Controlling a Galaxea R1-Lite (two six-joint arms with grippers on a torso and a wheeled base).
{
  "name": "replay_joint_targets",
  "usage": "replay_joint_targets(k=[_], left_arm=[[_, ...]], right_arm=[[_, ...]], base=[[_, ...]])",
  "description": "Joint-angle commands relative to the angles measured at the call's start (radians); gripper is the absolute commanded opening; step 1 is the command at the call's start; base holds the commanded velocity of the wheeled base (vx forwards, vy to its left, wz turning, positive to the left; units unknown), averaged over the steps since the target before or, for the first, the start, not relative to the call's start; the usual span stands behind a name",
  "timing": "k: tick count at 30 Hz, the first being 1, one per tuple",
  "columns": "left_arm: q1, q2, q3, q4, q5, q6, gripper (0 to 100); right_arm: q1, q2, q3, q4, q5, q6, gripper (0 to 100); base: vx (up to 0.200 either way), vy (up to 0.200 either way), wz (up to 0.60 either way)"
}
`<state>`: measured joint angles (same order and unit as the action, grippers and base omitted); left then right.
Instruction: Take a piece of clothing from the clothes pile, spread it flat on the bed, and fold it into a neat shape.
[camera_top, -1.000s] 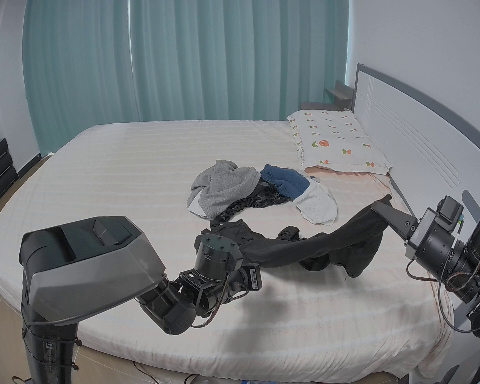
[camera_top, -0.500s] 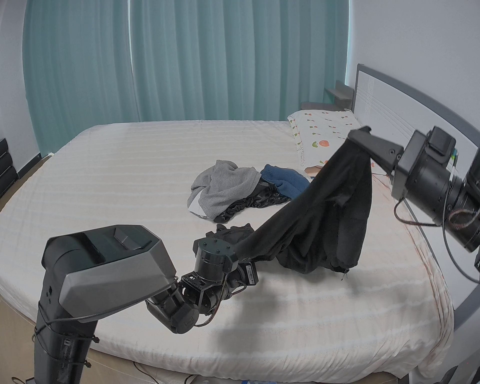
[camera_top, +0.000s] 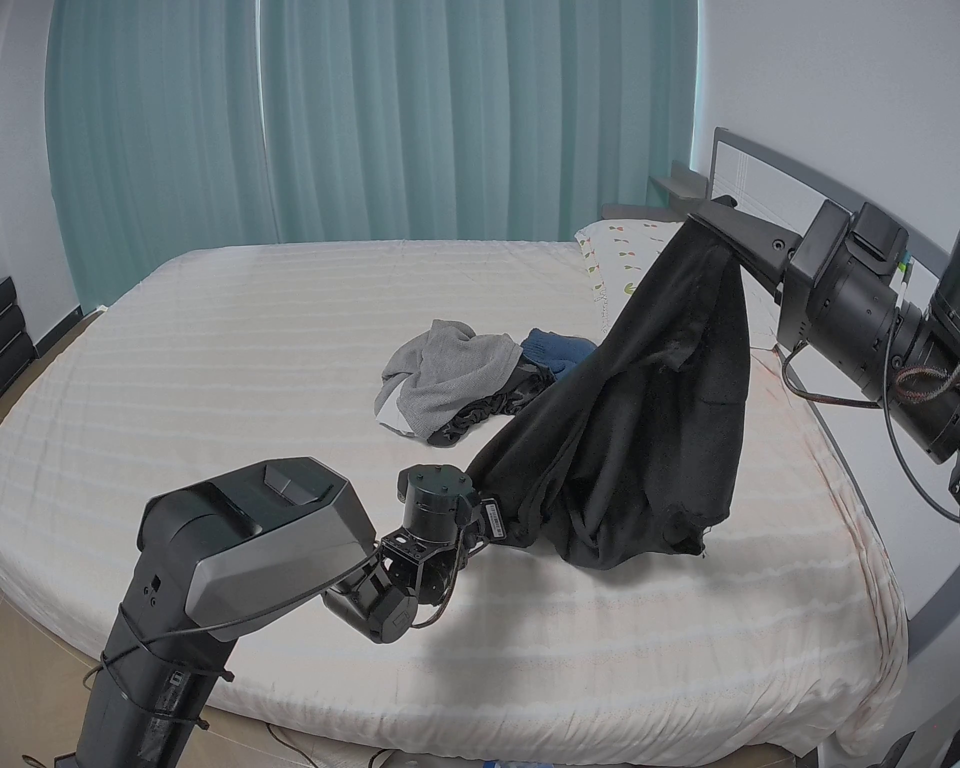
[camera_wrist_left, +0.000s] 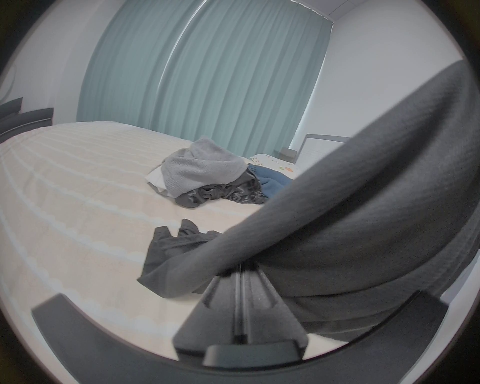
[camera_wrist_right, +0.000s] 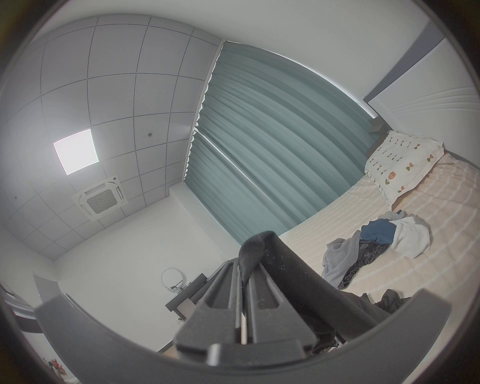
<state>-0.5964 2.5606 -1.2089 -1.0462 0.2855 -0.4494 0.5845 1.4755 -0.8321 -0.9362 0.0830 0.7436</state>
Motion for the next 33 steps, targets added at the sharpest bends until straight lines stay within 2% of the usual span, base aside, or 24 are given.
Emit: replay_joint_targets(k=[1, 3, 7, 9, 12, 14, 18, 21, 31, 32, 33], left_arm=[[0.043, 0.029, -0.001, 0.002, 0.015, 0.037, 0], [0.069, 0.024, 0.002, -0.009, 0.043, 0.074, 0], [0.122, -0.025, 0.055, 0.000, 0.063, 0.083, 0], [0.147, -0.096, 0.172, 0.003, 0.004, 0.086, 0], [0.153, -0.177, 0.315, -0.002, -0.169, 0.087, 0], [0.164, -0.212, 0.368, 0.002, -0.220, 0.092, 0], [0.176, -0.221, 0.410, 0.003, -0.253, 0.132, 0], [0.185, -0.220, 0.443, -0.006, -0.324, 0.196, 0], [0.171, -0.209, 0.420, -0.009, -0.364, 0.255, 0], [0.171, -0.209, 0.420, -0.011, -0.365, 0.256, 100], [0.171, -0.209, 0.419, -0.014, -0.373, 0.264, 100]], right_arm=[[-0.025, 0.002, 0.015, -0.001, -0.002, 0.000, 0], [-0.048, 0.002, 0.028, -0.003, 0.003, -0.001, 0], [-0.100, 0.008, 0.036, -0.001, 0.008, 0.008, 0], [-0.123, 0.019, 0.045, -0.009, 0.023, 0.010, 0], [-0.146, 0.037, 0.056, -0.010, 0.046, 0.011, 0], [-0.150, 0.051, 0.057, -0.012, 0.052, 0.011, 0], [-0.152, 0.072, 0.054, -0.013, 0.052, 0.011, 0], [-0.152, 0.078, 0.054, -0.015, 0.052, 0.011, 0], [-0.152, 0.071, 0.041, -0.013, 0.054, 0.010, 0], [-0.152, 0.071, 0.041, -0.013, 0.054, 0.011, 0], [-0.152, 0.068, 0.038, -0.013, 0.055, 0.010, 0]], base=[[0.000, 0.000, 0.00], [0.000, 0.000, 0.00], [0.000, 0.000, 0.00], [0.000, 0.000, 0.00], [0.000, 0.000, 0.00], [0.000, 0.000, 0.00], [0.000, 0.000, 0.00], [0.000, 0.000, 0.00], [0.000, 0.000, 0.00], [0.000, 0.000, 0.00], [0.000, 0.000, 0.00]])
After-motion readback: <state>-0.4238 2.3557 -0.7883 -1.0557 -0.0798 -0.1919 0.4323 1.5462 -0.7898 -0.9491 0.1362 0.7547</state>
